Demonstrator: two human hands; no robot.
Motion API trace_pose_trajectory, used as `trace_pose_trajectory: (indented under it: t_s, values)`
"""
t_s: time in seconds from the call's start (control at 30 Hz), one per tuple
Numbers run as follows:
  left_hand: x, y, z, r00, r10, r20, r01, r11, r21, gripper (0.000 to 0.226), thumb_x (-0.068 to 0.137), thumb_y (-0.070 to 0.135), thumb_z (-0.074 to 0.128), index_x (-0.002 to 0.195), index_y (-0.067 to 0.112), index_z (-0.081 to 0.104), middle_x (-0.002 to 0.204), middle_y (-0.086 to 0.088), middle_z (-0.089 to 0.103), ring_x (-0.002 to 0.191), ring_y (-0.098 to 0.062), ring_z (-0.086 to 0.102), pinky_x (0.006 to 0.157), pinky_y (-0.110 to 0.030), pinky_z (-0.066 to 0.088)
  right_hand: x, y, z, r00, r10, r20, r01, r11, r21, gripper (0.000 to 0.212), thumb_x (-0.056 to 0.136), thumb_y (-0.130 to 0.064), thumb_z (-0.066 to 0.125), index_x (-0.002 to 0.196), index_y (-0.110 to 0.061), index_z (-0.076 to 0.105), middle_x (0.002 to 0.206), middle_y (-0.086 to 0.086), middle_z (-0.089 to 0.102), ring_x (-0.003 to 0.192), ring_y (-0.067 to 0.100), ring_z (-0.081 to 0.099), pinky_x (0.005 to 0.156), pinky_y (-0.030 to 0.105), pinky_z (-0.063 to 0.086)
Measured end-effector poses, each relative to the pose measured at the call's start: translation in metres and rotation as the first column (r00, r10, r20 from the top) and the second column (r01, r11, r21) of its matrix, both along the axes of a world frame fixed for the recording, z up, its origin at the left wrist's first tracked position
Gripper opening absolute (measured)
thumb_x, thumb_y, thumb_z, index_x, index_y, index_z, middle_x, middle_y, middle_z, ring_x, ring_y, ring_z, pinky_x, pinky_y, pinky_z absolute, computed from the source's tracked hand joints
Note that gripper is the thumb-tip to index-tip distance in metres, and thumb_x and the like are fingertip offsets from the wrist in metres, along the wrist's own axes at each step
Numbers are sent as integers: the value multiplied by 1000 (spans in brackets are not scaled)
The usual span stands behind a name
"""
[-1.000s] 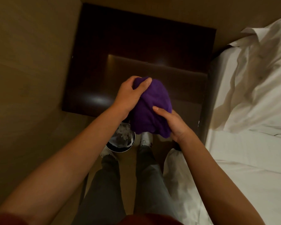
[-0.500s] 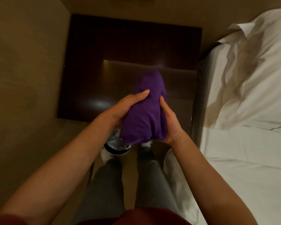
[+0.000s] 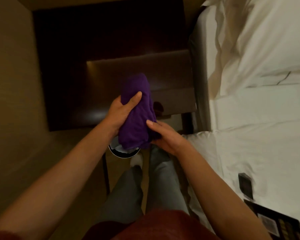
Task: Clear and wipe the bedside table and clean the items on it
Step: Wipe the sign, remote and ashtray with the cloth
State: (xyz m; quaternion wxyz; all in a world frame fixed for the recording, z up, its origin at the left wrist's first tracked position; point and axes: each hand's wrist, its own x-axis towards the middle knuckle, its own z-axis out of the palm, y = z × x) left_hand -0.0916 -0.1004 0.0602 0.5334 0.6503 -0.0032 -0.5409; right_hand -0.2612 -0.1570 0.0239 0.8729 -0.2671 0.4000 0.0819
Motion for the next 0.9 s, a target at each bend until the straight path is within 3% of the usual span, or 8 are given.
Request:
trace_pose_trajectory:
  t_s: [0.1, 0.2, 0.27, 0.37, 0.5, 0.67, 0.83, 0.9]
  values:
    - [-15, 19, -6, 997, -75, -3, 74, 997, -26, 58, 75, 47, 81, 120, 13, 65, 114, -10, 76, 104, -27, 74, 83, -36, 61, -13, 29, 3, 996, -55, -67, 40, 976, -212, 78, 65, -60, 90, 132, -37, 59, 133, -8, 70, 123, 15, 67, 101, 39, 57]
    - [-32, 34, -7, 961, -271, 58, 270, 963, 27, 61, 72, 66, 79, 114, 23, 66, 104, 0, 79, 95, -18, 77, 74, -31, 60, -34, 56, 5, 971, -225, -86, 179, 912, -370, 62, 65, -65, 89, 120, -52, 63, 128, -13, 70, 121, 10, 67, 99, 37, 58]
    - [-52, 43, -4, 912, -400, 90, 399, 916, 36, 54, 74, 69, 74, 108, 28, 68, 96, 9, 79, 88, -9, 76, 67, -22, 57, -53, 71, 6, 946, -317, -59, 273, 884, -379, 57, 70, -63, 88, 121, -52, 65, 129, -11, 70, 122, 13, 67, 100, 40, 58]
    - [-93, 54, 1, 842, -514, 162, 518, 855, 23, 42, 77, 67, 66, 98, 30, 70, 90, 16, 78, 84, -2, 74, 64, -15, 55, -83, 92, 10, 917, -387, -91, 328, 865, -381, 68, 71, -65, 86, 130, -43, 62, 133, -6, 69, 122, 16, 68, 102, 43, 57]
    - [-142, 67, 0, 789, -577, 213, 574, 815, 81, 37, 90, 61, 62, 92, 26, 72, 83, 14, 78, 77, -1, 74, 62, -16, 56, -121, 122, 21, 856, -487, -171, 367, 807, -462, 60, 69, -76, 79, 117, -42, 68, 122, -8, 74, 110, 11, 73, 93, 34, 61]
    - [-203, 84, -7, 736, -677, 26, 675, 736, 58, 50, 78, 68, 70, 102, 25, 75, 102, 2, 80, 97, -16, 76, 84, -38, 61, -189, 158, 36, 738, -637, -223, 470, 722, -507, 47, 73, -71, 74, 109, -40, 70, 108, -15, 77, 97, 5, 75, 74, 22, 60]
    - [-263, 101, -17, 581, -793, -182, 799, 599, -55, 58, 82, 52, 75, 126, 14, 68, 123, -6, 74, 117, -20, 69, 91, -30, 59, -258, 191, 38, 558, -801, -217, 685, 592, -425, 62, 74, -61, 77, 121, -22, 71, 113, 2, 79, 104, 21, 76, 90, 41, 62]
    - [-288, 107, -16, 510, -840, -187, 848, 527, -54, 63, 81, 49, 78, 128, 8, 66, 123, -7, 74, 118, -20, 69, 94, -30, 57, -285, 205, 40, 515, -830, -216, 724, 555, -409, 65, 73, -65, 78, 121, -22, 71, 112, 3, 79, 103, 22, 76, 88, 41, 63]
